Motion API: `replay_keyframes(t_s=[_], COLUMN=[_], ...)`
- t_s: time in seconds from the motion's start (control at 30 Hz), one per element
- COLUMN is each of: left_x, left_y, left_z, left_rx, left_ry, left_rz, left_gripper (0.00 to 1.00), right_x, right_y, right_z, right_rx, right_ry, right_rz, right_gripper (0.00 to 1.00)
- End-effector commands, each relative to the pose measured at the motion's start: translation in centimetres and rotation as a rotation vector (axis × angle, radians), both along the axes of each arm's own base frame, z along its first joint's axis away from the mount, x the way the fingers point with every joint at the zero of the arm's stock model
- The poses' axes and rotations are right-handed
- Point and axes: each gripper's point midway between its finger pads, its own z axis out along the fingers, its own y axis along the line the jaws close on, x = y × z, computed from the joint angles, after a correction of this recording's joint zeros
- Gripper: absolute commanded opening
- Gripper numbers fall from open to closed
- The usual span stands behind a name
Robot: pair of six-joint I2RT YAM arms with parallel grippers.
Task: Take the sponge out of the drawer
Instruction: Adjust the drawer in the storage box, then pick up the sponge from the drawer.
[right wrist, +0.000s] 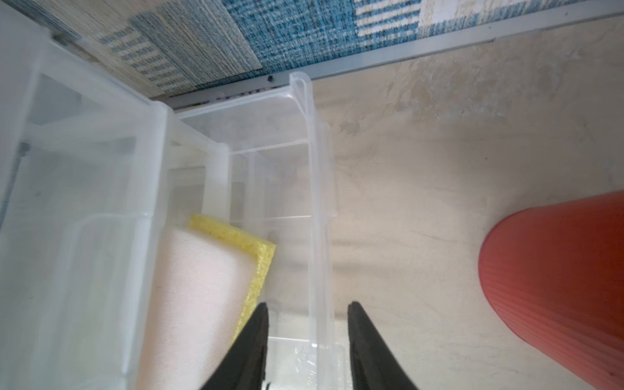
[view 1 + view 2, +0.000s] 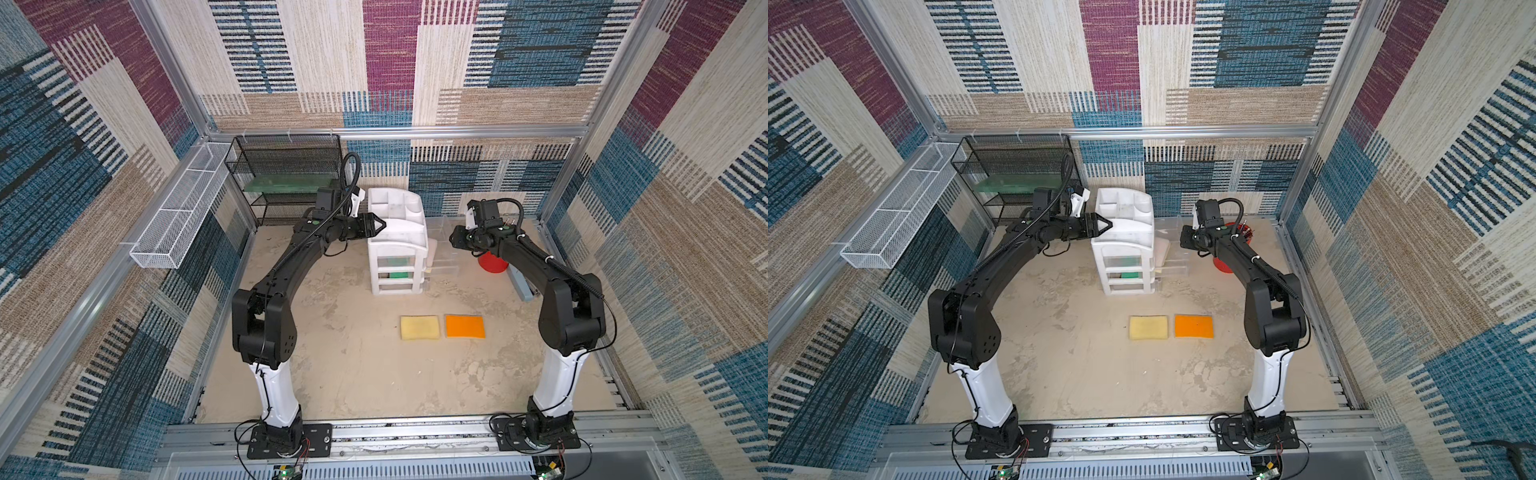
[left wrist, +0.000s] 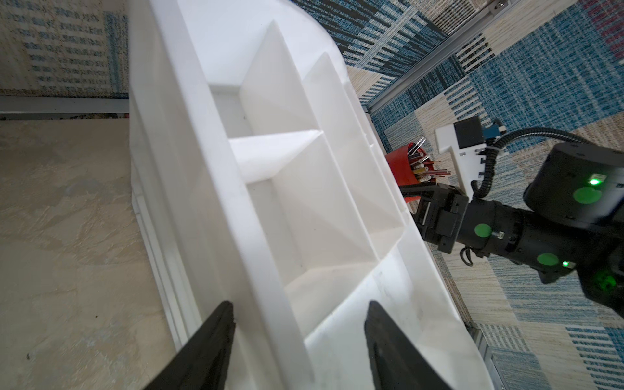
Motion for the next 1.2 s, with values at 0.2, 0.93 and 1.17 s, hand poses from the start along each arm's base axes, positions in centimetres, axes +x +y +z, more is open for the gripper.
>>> replay_keyframes(t_s=[0.2,0.93,1.17], left_x=[-1.1,-1.5,-1.7], left_y=[0.7,0.8,0.9], left_z=[-2.8,-2.5,-2.2], left_rx=[0.073,0.067,0.065], left_ry=[0.071,0.046,0.039], left_rz=[-0.004,-0.003,-0.006], left_gripper=[0.64,0.64,0.64], right_x=[0.7,-1.3,-1.2], right_y=[-0.1,7.0,7.3], right_z=[3.7,-2.0,-3.4], right_rx=[-0.065,0.029,0.028], right_ry=[-0.089,0.071,0.1], right_rz=[-0.045,0.091,0.086], right_gripper=[0.46,0.46,0.42])
